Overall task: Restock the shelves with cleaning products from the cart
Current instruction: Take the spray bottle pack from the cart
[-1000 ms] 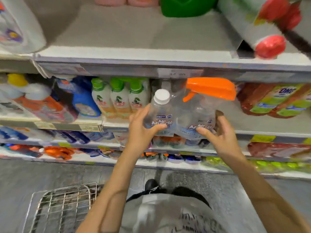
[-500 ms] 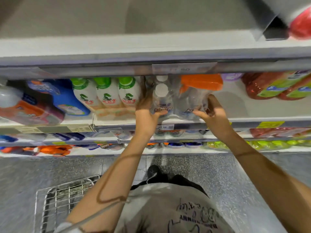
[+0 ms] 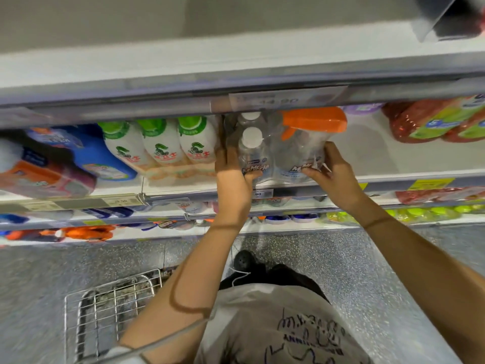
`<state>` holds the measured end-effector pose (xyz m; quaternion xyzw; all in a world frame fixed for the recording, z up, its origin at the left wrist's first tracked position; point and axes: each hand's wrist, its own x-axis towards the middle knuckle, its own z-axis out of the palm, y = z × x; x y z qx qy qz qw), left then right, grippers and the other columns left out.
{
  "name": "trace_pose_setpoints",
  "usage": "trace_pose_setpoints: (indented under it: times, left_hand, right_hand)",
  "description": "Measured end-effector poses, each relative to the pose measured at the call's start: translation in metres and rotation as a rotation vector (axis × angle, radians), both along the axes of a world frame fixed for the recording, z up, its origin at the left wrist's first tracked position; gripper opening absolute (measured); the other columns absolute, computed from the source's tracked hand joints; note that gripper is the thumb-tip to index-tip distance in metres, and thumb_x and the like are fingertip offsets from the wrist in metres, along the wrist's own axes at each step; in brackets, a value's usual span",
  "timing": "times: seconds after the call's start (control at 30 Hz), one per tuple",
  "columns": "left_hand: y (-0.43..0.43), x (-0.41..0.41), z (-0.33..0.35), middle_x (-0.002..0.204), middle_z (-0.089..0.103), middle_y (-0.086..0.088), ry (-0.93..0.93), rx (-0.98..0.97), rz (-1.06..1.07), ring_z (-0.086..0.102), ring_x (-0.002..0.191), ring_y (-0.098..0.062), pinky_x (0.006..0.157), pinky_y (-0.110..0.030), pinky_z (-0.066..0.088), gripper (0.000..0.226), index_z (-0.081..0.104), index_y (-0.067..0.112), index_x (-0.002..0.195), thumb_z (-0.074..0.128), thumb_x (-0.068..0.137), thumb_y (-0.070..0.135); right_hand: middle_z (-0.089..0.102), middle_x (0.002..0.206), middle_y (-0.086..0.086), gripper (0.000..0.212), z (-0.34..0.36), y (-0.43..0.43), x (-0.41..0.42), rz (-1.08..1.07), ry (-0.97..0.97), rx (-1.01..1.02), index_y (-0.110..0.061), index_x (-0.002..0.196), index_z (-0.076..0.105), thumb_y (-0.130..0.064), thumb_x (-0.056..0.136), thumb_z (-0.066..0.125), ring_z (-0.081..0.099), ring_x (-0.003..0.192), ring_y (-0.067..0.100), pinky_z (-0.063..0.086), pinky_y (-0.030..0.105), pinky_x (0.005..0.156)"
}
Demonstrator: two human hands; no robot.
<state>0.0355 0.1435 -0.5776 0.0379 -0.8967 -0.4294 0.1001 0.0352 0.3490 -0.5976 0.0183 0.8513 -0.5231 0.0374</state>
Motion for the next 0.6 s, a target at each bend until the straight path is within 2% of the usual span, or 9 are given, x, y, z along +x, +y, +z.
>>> trace_pose_setpoints:
  times: [0.07,0.1,0.17,0.23,0.3,0.37,0.43,0.5,0.6]
  left_hand:
    - [0.0,-0.002,-0.004,0.13,0.046,-0.025,-0.04,-0.049,-0.006,0.04,0.116,-0.016,0.102,-0.009,0.026,0.063,0.045,-0.007,0.129,0.073,0.072,-0.007]
    - [-0.001,-0.003,-0.004,0.132,0.044,-0.025,-0.071,-0.084,-0.02,0.041,0.123,-0.027,0.106,-0.022,0.03,0.065,0.044,-0.006,0.131,0.073,0.072,-0.006]
    - [-0.001,-0.004,-0.001,0.134,0.043,-0.025,-0.113,-0.131,-0.034,0.04,0.126,-0.038,0.106,-0.038,0.035,0.066,0.043,-0.005,0.132,0.073,0.073,-0.002]
    - [-0.002,-0.004,0.001,0.138,0.042,-0.023,-0.154,-0.15,-0.05,0.042,0.126,-0.036,0.105,-0.035,0.035,0.07,0.04,-0.002,0.136,0.075,0.076,0.005]
    - [-0.001,-0.001,0.008,0.129,0.052,-0.022,-0.255,-0.144,-0.041,0.053,0.108,-0.03,0.09,-0.032,0.041,0.064,0.045,0.0,0.133,0.076,0.08,0.017]
    - [0.001,0.004,0.019,0.088,0.061,-0.021,-0.373,-0.179,-0.007,0.053,0.075,-0.026,0.067,-0.032,0.045,0.038,0.056,0.0,0.099,0.075,0.082,0.028]
    - [0.0,0.012,0.031,0.066,0.047,-0.01,-0.401,-0.158,0.032,0.044,0.062,-0.02,0.051,-0.021,0.035,0.037,0.046,0.008,0.073,0.073,0.084,0.031]
    - [-0.003,0.022,0.045,0.085,0.053,-0.009,-0.393,-0.051,0.013,0.051,0.08,-0.021,0.065,-0.02,0.041,0.032,0.052,0.004,0.092,0.071,0.086,0.028]
    - [-0.008,0.045,0.075,0.107,0.06,-0.008,-0.407,0.194,-0.095,0.057,0.099,-0.02,0.082,-0.027,0.047,0.036,0.055,0.003,0.117,0.067,0.088,0.021]
  right_hand:
    - [0.06,0.104,0.005,0.044,0.0,-0.003,0.002,-0.007,0.013,0.036,0.0,0.123,0.044,-0.001,0.085,0.068,0.058,0.095,0.018,0.045,0.01,0.08]
    - [0.06,0.104,0.005,0.044,0.001,-0.004,0.003,-0.005,0.015,0.046,0.001,0.123,0.044,-0.002,0.086,0.068,0.058,0.096,0.019,0.044,0.01,0.08]
    - [0.059,0.109,0.012,0.044,0.003,-0.005,0.002,0.014,0.021,0.073,0.003,0.124,0.042,-0.001,0.087,0.066,0.058,0.102,0.026,0.047,0.025,0.088]
    - [0.058,0.115,0.02,0.045,0.005,-0.004,0.002,0.041,0.012,0.109,0.007,0.124,0.041,-0.001,0.087,0.065,0.057,0.108,0.034,0.045,0.038,0.091]
    - [0.054,0.119,0.019,0.049,0.011,-0.004,0.004,0.036,-0.012,0.136,0.004,0.127,0.042,-0.005,0.086,0.068,0.053,0.113,0.035,0.041,0.033,0.091]
    - [0.048,0.13,0.018,0.06,0.018,-0.002,0.008,0.033,-0.013,0.16,0.001,0.135,0.039,-0.013,0.085,0.071,0.047,0.122,0.032,0.038,0.035,0.1]
    - [0.04,0.14,0.018,0.07,0.029,0.001,0.018,0.008,-0.043,0.157,-0.003,0.142,0.033,-0.022,0.086,0.071,0.04,0.13,0.03,0.035,0.043,0.108]
    - [0.042,0.14,0.015,0.066,0.044,0.004,0.03,-0.02,-0.062,0.15,-0.005,0.141,0.036,-0.029,0.088,0.067,0.042,0.129,0.027,0.039,0.041,0.107]
    - [0.056,0.121,0.007,0.042,0.074,0.005,0.051,-0.002,-0.009,0.12,-0.01,0.125,0.054,-0.029,0.089,0.066,0.053,0.111,0.017,0.046,0.016,0.084]
